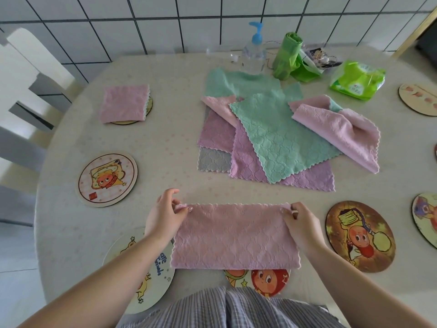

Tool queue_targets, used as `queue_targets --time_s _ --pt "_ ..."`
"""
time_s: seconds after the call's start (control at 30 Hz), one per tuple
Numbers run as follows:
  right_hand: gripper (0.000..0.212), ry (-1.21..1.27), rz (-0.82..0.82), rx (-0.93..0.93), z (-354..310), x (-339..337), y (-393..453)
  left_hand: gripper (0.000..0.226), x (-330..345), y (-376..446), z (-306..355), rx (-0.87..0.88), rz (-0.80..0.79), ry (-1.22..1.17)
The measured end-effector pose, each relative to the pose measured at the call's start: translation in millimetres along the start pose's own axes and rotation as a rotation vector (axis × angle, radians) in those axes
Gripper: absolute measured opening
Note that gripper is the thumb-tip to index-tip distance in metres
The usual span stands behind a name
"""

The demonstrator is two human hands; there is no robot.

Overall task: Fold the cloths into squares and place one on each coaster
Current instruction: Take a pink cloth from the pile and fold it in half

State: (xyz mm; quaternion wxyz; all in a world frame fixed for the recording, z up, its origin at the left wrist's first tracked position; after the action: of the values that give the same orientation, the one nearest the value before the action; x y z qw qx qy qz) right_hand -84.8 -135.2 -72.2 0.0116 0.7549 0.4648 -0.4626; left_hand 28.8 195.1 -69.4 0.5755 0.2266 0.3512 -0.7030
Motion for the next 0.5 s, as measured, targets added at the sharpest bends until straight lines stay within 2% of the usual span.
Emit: queue_targets --time_s 0.07,0.13,0.2,0.23,0.3,0.33,0.4,0.5 --pt "0.017 0.05 0.03 0.013 -1.6 -2.4 -2.6 0.048 -0.9 -4.6 15.5 0.156 0.047 0.119" --pt "0.018 0.101 0.137 -0.013 -5.1 -8.9 -10.1 0.043 4.9 -16.4 39.7 0.376 0.06 0.234" --pt "0.023 -0.011 0.251 -0.193 -21.8 -10.8 -22.2 0.041 22.5 -33.6 61.4 0.553 -0.016 0.301" --pt "0.025 -0.085 0.242 -0.321 -34.2 -3.9 -30.2 0.041 35.0 -43.7 70.7 0.621 -0.074 0.336" --pt "0.038 -0.23 0.09 -0.538 -56.4 24.8 -48.7 0.046 61.3 -63.5 84.3 0.723 -0.17 0.434" --pt "0.047 -0.293 0.002 -0.589 -60.8 42.2 -57.5 0.049 71.9 -72.0 88.2 0.751 -0.206 0.466" --pt "0.054 -0.406 -0.073 -0.62 -56.5 68.1 -70.4 0.054 89.5 -81.9 83.6 0.733 -0.273 0.478" --pt "0.052 -0.576 -0.063 -0.653 -41.5 85.0 -75.5 0.058 99.3 -86.1 64.9 0.721 -0.303 0.551"
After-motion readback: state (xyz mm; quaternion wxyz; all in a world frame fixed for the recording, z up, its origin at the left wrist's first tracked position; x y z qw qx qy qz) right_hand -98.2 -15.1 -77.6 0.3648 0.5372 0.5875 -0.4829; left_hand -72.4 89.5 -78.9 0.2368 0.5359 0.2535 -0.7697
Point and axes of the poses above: each hand's wrist, its own y-axis towards the middle knuckle, its own x-axis out of the palm, z = x × y, the point moved 7 cm from there along y, towards the middle knuckle, and after that the axes turned 2 degrees about x, right-handed, at the moved point
